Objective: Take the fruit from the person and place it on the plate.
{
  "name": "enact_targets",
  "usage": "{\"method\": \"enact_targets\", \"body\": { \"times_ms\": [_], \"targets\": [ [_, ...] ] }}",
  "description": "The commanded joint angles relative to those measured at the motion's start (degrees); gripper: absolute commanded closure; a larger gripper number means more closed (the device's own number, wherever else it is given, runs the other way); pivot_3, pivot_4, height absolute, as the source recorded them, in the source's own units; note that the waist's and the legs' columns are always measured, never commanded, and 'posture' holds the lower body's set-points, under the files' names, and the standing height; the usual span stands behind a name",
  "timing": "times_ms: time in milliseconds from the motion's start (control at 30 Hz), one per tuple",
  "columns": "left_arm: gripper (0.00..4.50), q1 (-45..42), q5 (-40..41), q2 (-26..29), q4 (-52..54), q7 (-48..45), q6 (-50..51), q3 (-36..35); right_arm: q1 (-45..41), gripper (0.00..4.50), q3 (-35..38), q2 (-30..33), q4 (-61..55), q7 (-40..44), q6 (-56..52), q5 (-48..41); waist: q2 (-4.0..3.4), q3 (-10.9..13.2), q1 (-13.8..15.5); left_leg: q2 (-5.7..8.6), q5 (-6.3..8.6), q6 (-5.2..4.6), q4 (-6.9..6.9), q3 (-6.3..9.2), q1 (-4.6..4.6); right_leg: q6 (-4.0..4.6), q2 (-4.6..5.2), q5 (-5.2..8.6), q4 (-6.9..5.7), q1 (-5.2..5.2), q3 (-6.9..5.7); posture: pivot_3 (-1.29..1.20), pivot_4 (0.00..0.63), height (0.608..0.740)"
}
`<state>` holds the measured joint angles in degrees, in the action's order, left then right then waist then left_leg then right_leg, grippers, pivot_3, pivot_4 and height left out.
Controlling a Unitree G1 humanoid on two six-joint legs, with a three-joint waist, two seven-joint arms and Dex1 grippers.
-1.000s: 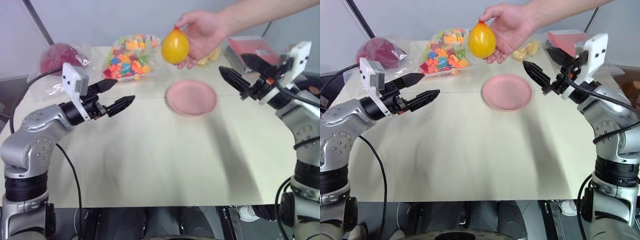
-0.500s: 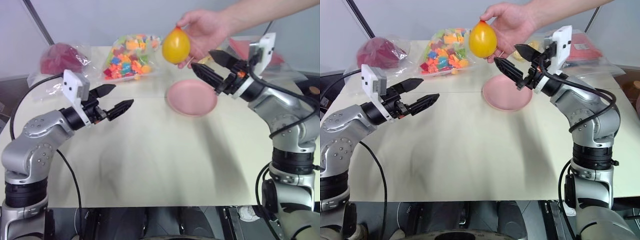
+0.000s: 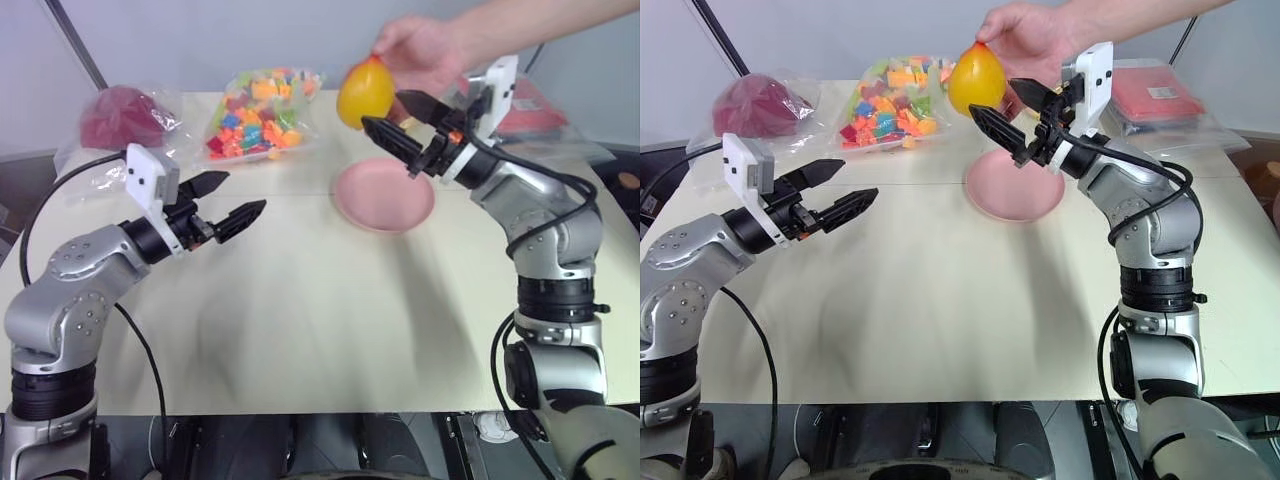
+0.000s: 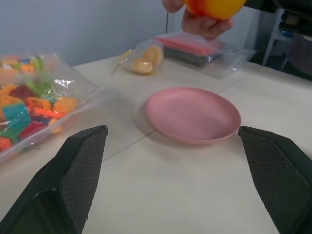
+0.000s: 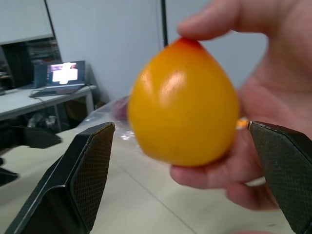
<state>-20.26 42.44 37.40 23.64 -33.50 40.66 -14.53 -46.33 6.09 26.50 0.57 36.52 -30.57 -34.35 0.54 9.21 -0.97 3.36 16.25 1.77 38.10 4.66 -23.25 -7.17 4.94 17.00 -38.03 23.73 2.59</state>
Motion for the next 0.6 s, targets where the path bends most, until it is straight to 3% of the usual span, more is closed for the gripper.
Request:
{"method": "enact_targets", "body": {
  "times_ms": [33, 400, 533, 600],
  "targets": [
    [0.0, -0.11, 0.32, 0.02, 2.16, 0.48, -1.35, -1.53, -3.38, 0.03, 0.42, -1.21, 1.9, 0.76, 3.13, 1.42, 0.0, 0.0, -0.05, 0.0, 0.0, 0.0, 0.0, 0.0, 0.0, 0.0, 0.0, 0.0, 0.0, 0.02, 0.0, 0.0, 0.15, 0.74],
    [0.0, 0.83, 0.48, -0.34, 3.3, 1.74, -1.35, -1.79, -5.17, 0.03, 0.19, -4.18, 4.03, 1.04, 4.56, 3.71, 0.0, 0.0, -0.06, 0.0, -0.01, 0.01, -0.02, 0.0, -0.03, 0.0, 0.01, 0.0, -0.01, 0.05, 0.0, 0.0, 0.15, 0.74],
    [0.0, 1.05, 0.44, -0.55, 3.42, 1.96, -1.52, -1.73, -5.02, 1.26, 0.5, -4.45, 3.62, 0.93, 4.33, 3.78, 0.0, 0.0, -0.1, 0.0, -0.01, 0.02, -0.02, 0.0, -0.04, 0.0, 0.01, 0.0, -0.01, 0.07, 0.0, 0.0, 0.15, 0.74],
    [0.0, 1.04, 0.34, -0.65, 3.32, 1.99, -1.64, -1.61, -4.95, 1.35, 0.65, -4.49, 3.27, 0.93, 4.21, 3.61, 0.0, 0.0, -0.11, 0.0, -0.01, 0.02, -0.02, 0.0, -0.04, 0.0, 0.01, 0.0, -0.01, 0.07, 0.0, 0.0, 0.15, 0.74]
  ]
}}
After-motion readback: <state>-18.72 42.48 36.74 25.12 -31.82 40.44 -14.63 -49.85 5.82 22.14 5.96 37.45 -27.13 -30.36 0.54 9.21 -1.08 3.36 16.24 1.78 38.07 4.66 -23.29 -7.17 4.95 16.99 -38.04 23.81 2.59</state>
